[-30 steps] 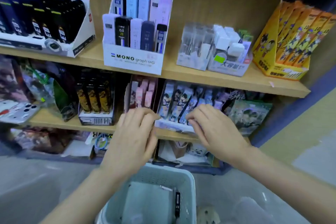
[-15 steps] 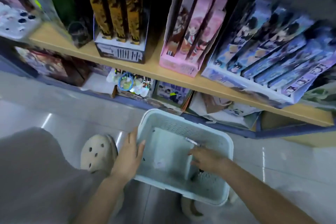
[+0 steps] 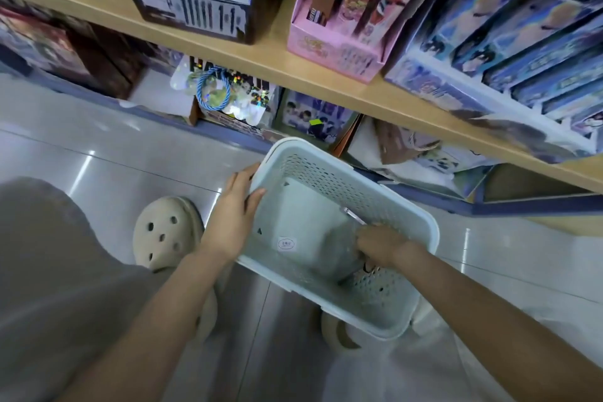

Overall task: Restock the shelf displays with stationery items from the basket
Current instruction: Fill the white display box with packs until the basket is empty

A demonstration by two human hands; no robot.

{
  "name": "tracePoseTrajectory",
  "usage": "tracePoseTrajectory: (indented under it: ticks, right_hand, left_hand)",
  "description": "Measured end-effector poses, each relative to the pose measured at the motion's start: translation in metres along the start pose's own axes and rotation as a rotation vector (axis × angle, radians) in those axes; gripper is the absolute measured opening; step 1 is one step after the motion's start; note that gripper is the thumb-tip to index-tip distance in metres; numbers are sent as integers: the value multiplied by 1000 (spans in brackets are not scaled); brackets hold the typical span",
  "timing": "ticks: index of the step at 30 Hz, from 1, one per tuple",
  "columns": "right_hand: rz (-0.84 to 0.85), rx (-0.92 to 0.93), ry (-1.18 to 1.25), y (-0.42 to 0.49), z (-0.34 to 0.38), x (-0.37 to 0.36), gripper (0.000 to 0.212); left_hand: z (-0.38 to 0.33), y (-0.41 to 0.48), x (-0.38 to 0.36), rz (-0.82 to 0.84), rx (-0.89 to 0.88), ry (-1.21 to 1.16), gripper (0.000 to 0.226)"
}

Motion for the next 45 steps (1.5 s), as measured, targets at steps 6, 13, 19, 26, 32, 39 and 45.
tracePoseTrajectory:
  ticks: [6,13,19,26,32,39,45]
  right_hand:
    - [-113,-34,-233,-24,11,11,27]
    - [-902,-330,659,-114,-9,64,25]
    - [-1631,-763,1282,-174,-31,8,20]
    - [-1465,-1228,1647,-148,-19,-94,25]
    - [-1439,-1081,1895,-129,-19,-87,25]
    - [-1499,-1050,2027,-123,-19,-87,28]
    - [-1836,-1100,1781,-164,-25,-72,17]
  left_hand:
    - [-7,-7,13,-146,83,76,36]
    - [-74,-32,-46,-17,-291,335,24]
    - [-59,-23,-168,621,-191,408,43]
    - [-25,-14,-239,775,-417,847,63]
    - [-30,-13,-257,574,-530,1083,44]
    - [-8,5,-243,658,-186,823,12]
    - [-31,-16,-207,555,192,98,11]
Point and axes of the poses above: each hand's wrist, its own y-axis towards the middle knuckle, its own x-axis out of the back of the hand, z = x × y, the point moved 8 cm from there along y, towards the middle knuckle, and after that the axes turned 6 degrees about x, right-handed, at the moved point
